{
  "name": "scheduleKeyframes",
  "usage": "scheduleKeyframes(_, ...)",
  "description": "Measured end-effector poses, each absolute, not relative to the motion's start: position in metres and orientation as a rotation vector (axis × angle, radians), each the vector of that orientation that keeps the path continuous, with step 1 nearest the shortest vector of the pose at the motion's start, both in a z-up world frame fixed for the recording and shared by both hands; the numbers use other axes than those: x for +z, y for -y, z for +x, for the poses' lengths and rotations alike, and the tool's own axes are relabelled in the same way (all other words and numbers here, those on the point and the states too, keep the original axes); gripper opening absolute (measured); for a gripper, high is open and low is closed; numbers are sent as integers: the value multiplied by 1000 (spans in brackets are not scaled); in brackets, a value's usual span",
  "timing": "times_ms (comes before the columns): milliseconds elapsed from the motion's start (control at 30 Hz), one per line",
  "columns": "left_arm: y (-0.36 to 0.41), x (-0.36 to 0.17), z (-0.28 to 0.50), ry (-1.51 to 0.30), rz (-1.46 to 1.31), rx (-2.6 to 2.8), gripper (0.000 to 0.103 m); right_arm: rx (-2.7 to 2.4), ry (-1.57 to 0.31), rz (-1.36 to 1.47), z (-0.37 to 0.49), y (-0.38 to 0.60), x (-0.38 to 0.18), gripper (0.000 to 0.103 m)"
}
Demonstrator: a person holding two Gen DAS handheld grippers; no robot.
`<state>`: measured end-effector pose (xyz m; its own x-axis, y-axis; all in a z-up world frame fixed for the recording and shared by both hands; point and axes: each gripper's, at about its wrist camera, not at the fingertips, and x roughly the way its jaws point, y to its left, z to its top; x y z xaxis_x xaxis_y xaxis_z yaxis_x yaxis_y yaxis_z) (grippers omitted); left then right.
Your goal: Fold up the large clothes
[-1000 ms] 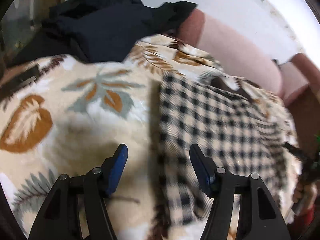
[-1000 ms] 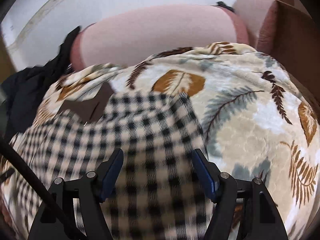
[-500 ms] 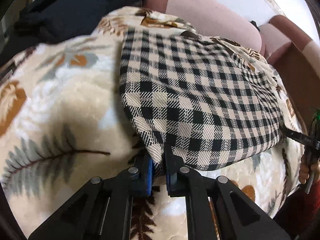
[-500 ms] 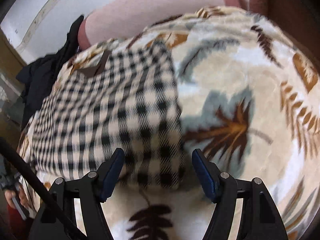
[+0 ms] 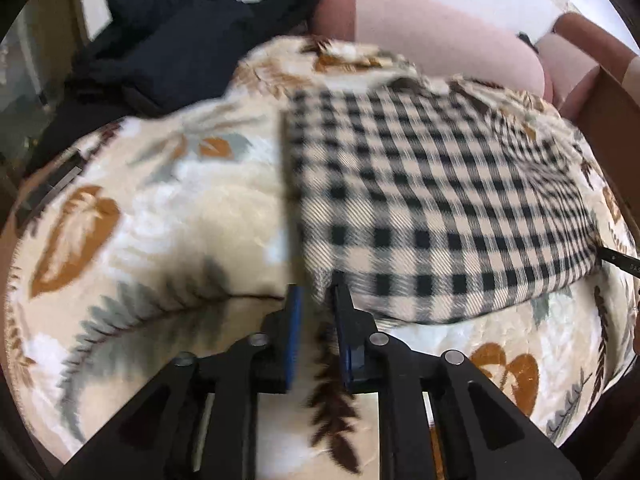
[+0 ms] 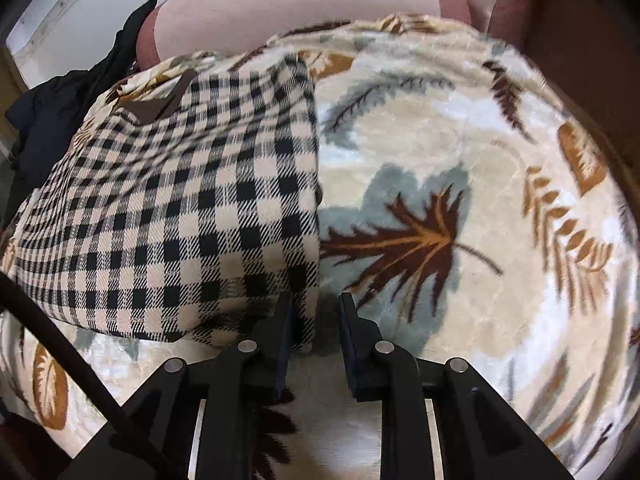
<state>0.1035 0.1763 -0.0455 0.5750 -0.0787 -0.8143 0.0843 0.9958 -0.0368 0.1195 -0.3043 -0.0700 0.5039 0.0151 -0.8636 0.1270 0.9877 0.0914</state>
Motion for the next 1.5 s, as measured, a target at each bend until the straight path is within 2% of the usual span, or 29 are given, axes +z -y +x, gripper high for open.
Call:
scheduleKeyframes(67, -195, -40, 105, -934, -31, -62, 27, -100, -1004, 175, 120, 311, -62, 30)
scheduleKeyframes(233, -234, -34, 113, -898, -227, -27, 28, -93, -874, 236, 118, 309, -37, 30)
scheduleKeyframes(367, -211, -24, 125, -838, -248, -116, 28, 48, -833, 198, 136, 260, -16, 30)
scheduleKeyframes(500, -166, -30, 139, -859, -208, -216, 33, 274, -841, 196, 169, 190, -3, 30)
scheduleKeyframes(667, -132, -62, 153, -980, -97, -201, 33, 544, -980, 323, 231, 120, -38, 30)
scheduleKeyframes(800, -130, -82, 154, -1003, -62, -198, 33, 561, -1066, 478, 286, 114, -75, 29)
scheduleKeyframes(933, -131, -82, 151, -992, -48, -232, 33, 461, -1070, 645, 335, 140, -99, 18)
scheduleKeyframes(1033, -136, -82, 150, -994, -71, -250, 33, 421, -1085, 740, 359, 157, -112, 0)
scheduleKeyframes(1200, -150, -76, 151, -1008, -135, -254, 33, 380, -1076, 768, 365, 170, -107, 0)
scheduleKeyframes(1267, -157, -69, 150, -991, -158, -248, 33, 306, -1052, 699, 359, 171, -91, 8)
scheduleKeyframes(1433, -187, -54, 151, -942, -233, -181, 36, 467, -1021, 700, 307, 170, -63, 11)
scheduleKeyframes(1500, -196, -52, 151, -931, -256, -144, 36, 541, -1039, 682, 277, 159, -66, 17)
